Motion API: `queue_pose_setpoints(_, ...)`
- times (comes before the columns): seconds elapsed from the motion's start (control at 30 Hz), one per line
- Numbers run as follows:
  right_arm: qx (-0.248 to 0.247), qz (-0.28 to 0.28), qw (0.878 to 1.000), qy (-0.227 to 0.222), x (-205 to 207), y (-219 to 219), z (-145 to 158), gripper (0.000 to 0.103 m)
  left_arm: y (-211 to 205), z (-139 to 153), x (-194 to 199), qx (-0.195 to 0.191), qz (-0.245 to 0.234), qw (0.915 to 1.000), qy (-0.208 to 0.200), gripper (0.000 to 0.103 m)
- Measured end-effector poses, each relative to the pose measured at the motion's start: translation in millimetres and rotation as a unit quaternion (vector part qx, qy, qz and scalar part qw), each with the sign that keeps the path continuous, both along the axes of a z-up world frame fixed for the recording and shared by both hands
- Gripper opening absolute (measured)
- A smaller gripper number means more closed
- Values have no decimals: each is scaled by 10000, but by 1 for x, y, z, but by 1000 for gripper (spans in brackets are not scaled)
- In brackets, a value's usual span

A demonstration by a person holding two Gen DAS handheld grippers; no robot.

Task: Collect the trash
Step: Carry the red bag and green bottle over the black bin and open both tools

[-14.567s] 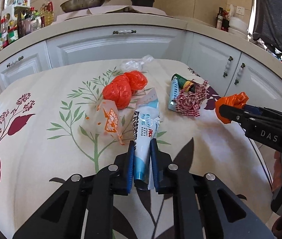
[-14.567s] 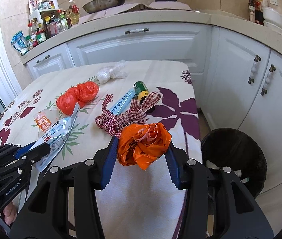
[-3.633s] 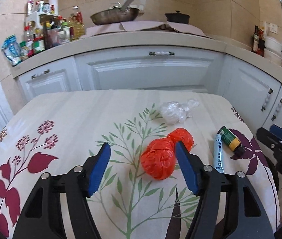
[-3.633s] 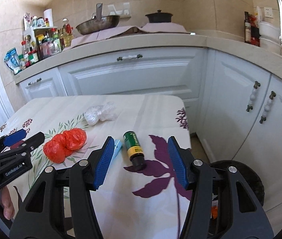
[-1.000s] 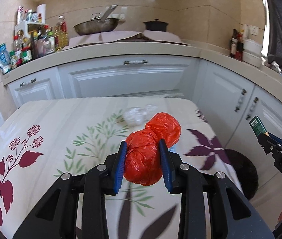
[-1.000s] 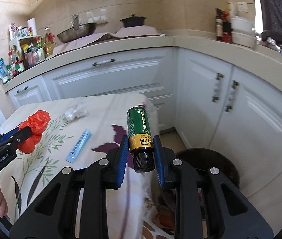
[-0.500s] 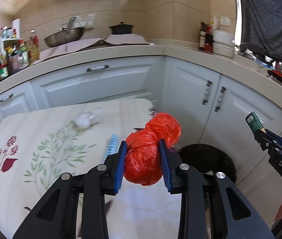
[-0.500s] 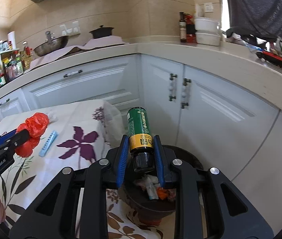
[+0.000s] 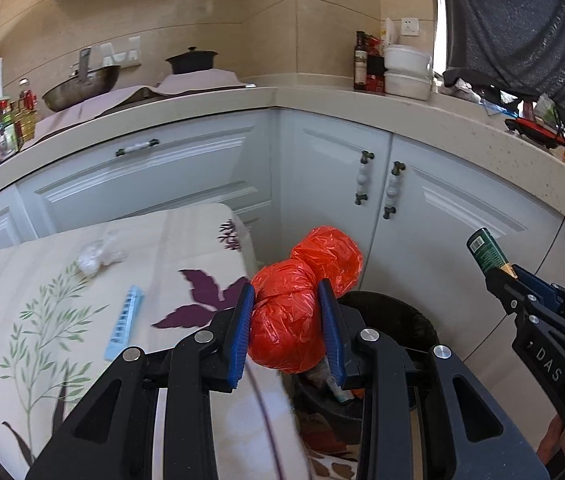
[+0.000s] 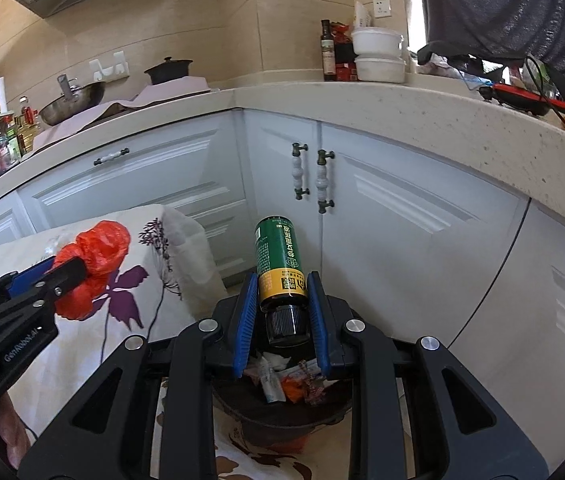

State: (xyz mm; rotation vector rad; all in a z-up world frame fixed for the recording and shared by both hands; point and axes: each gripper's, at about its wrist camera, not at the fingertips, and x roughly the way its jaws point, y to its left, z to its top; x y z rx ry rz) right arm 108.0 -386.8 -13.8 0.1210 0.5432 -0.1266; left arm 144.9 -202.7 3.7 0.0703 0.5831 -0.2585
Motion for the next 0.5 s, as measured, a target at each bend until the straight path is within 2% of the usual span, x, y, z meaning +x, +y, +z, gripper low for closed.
queue_pose_setpoints(0.5,140,-254,9995,107,29,-29,-27,25,-51,-19,29,268,-145,9995,64,34)
